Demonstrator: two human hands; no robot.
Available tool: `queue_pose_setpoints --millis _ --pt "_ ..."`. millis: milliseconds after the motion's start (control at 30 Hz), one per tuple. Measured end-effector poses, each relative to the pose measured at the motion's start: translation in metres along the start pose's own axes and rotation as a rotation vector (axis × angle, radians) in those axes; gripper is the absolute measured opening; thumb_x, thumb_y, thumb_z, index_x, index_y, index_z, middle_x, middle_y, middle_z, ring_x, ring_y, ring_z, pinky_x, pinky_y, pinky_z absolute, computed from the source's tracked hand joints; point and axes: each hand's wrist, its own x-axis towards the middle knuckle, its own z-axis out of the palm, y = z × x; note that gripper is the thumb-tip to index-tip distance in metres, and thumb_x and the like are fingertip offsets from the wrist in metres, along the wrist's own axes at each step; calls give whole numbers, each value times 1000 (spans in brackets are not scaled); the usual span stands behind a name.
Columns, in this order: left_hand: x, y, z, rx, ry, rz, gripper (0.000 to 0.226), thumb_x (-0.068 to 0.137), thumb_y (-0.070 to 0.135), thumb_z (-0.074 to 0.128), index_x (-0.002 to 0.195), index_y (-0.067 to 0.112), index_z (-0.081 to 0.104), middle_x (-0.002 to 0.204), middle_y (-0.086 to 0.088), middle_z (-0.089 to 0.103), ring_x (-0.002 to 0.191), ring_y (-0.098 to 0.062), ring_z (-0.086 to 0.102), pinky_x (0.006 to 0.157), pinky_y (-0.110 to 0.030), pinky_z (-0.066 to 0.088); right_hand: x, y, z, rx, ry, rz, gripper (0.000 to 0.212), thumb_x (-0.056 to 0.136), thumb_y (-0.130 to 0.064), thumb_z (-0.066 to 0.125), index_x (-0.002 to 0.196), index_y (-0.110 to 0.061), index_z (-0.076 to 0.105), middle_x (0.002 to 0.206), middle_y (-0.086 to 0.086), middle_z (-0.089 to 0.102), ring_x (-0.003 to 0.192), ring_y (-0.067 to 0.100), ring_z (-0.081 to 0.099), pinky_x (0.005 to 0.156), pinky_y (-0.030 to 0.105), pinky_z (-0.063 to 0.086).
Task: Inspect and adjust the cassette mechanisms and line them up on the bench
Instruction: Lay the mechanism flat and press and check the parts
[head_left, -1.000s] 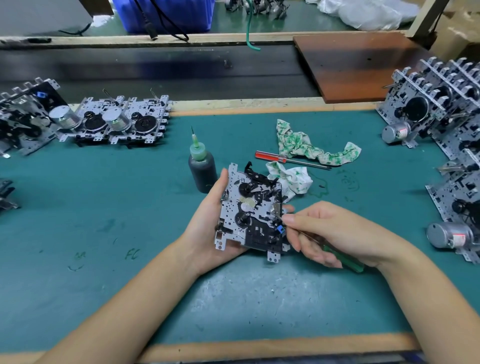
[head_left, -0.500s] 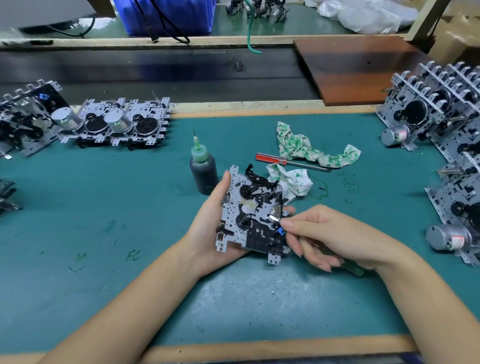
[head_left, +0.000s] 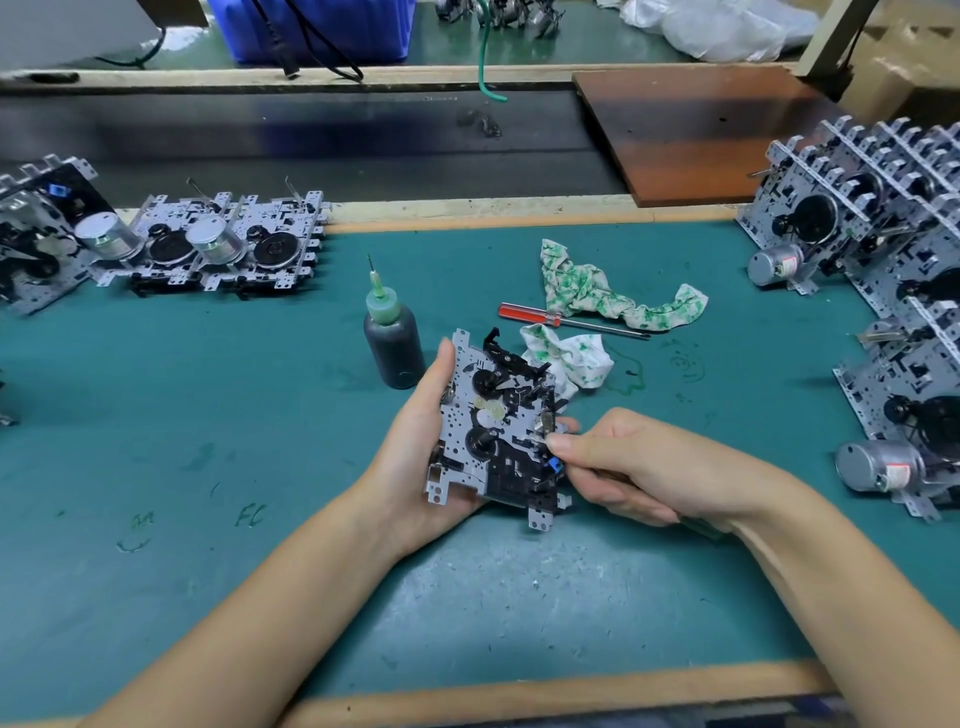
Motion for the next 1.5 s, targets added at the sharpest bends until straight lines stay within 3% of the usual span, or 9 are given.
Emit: queue_pose_setpoints --millis 167,467,633,800,933,1067,1367,1433,1500 --pt "0 0 0 19 23 12 68 88 64 37 111 10 71 117 -15 67 105 -28 66 86 -40 53 0 0 -3 -29 -66 27 53 83 -52 45 41 -21 38 31 -2 24 27 9 17 35 14 18" --pt "-1 3 -3 32 -22 -25 70 88 67 31 111 14 70 121 -14 65 109 -26 64 85 -37 56 -3 1 -5 13 -82 0 58 94 -42 41 39 -22 41 28 -4 25 27 10 17 34 16 20" --pt "-7 6 -5 -52 -98 -77 79 85 70 33 117 7 68 130 -18 58 118 -31 58 96 -45 49 -8 6 -12 291 -6 -69 49 89 -45 46 48 -20 47 28 -5 26 25 7 14 34 10 17" --pt "-10 6 -3 -174 -122 -74 63 87 49 44 122 -1 61 135 -23 52 127 -36 48 114 -50 25 -4 8 -16 318 29 -83 46 84 -48 50 53 -15 58 28 -5 28 24 5 14 36 7 18" --pt "-12 5 5 -282 -171 -73 68 90 49 43 127 -7 55 136 -28 49 123 -40 51 102 -53 42 -5 8 -16 320 23 -77 46 82 -49 51 55 -14 62 28 -5 27 24 4 13 37 7 18" --pt "-10 1 8 -235 -179 -12 80 89 58 39 140 -4 41 142 -26 43 134 -37 40 116 -45 23 -5 7 -15 316 13 -64 45 83 -47 51 53 -14 60 28 -4 27 24 5 13 37 7 16" --pt "-6 0 0 -161 -234 17 77 84 57 46 131 -5 52 138 -27 47 128 -37 47 110 -49 34 -5 6 -15 316 37 -78 46 82 -47 51 51 -14 61 27 -4 28 23 5 13 36 7 17" --pt "-6 1 -2 -173 -262 -17 76 90 57 42 133 -5 49 138 -30 46 128 -43 45 108 -57 32 -5 4 -15 314 123 -125 47 83 -47 48 52 -14 62 27 -3 29 23 6 15 35 8 18" --pt "-6 2 -4 -166 -284 -39 74 94 58 34 127 -4 56 135 -32 48 123 -46 48 102 -60 38 -4 5 -15 181 364 -208 50 86 -48 44 54 -16 62 29 -1 32 25 9 22 35 14 23"
